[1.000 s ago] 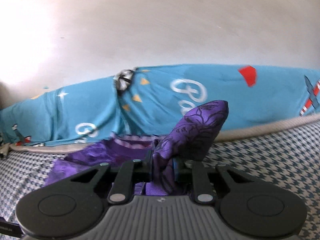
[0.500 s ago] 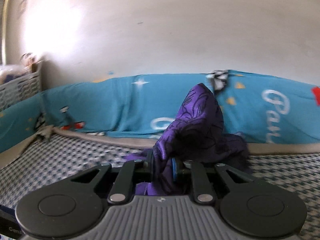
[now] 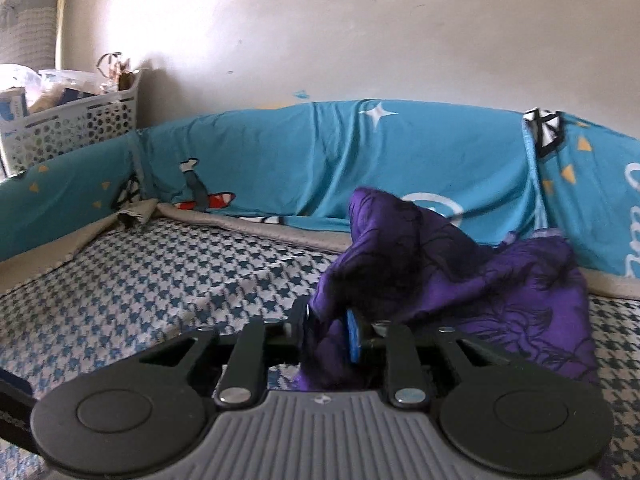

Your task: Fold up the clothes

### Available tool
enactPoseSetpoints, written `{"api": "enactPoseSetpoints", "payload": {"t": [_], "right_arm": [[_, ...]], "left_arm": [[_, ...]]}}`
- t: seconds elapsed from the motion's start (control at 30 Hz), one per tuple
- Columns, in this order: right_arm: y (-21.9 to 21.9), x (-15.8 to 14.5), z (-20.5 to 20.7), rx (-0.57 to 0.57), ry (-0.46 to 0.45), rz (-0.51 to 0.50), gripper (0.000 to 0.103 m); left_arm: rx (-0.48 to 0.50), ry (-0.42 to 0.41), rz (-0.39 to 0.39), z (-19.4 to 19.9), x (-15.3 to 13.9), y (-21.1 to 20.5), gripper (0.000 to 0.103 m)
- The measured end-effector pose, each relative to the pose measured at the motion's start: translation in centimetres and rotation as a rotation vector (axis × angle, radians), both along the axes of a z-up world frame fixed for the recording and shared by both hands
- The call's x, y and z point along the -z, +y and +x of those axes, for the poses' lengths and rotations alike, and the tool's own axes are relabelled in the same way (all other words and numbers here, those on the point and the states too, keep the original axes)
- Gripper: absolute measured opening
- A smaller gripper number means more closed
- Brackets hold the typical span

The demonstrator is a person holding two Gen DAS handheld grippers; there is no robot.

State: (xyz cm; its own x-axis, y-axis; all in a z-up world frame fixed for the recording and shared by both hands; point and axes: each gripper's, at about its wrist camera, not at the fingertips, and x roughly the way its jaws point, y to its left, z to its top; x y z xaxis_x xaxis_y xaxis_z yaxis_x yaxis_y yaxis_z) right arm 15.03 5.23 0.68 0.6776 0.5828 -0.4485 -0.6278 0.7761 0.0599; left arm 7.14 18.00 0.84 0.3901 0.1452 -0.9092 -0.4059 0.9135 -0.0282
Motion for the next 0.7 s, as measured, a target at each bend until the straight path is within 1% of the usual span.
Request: {"api": "enactPoseSetpoints", "payload": {"t": [0.1,0.13,0.23,0.3,0.4,0.47,0.57,0.67,0.7], "right_arm": [[-0.1,0.0,-0.4,-0.059,0.006,-0.005,0.044],[-0.1,-0.2,-0.5,-0.074,0.007,-0.010,0.046],[-0.3,-0.6,-0.5,-0.098,0.025,-0.015,0.046],[-0.9,-1.1,-0.2,-0.100,0.053,0.010,0.046],[-2.1,-2.1,-0.1,-0.068,0.058,0.050,0.046],[-2.8,-2.5,-0.1,-0.050,0.048,0.046,0.046],[-3.8,-2.6,0.2,0.003,0.055,0.051,0.046],[-4.3,-2.0,0.8,0.032,0.110,0.065,0.045],[-4.1,-1.5,0.7,0.024,0.125,0.061,0.041]], "left_arm": [[0.006,0.006,0.010,0.1,0.1,-0.3,0.103],[0.006,0.008,0.011,0.1,0.1,-0.4,0.103],[-0.002,0.006,0.010,0.2,0.1,-0.4,0.103],[-0.004,0.003,0.009,0.3,0.0,-0.5,0.103],[0.000,-0.001,0.006,0.5,-0.2,-0.8,0.103],[0.003,-0.005,0.002,0.6,-0.3,-1.0,0.103],[0.008,-0.012,0.001,0.6,-0.5,-1.3,0.103],[0.009,-0.015,0.008,0.7,-0.5,-1.6,0.103],[0.009,-0.014,0.010,0.8,-0.5,-1.6,0.103]]}}
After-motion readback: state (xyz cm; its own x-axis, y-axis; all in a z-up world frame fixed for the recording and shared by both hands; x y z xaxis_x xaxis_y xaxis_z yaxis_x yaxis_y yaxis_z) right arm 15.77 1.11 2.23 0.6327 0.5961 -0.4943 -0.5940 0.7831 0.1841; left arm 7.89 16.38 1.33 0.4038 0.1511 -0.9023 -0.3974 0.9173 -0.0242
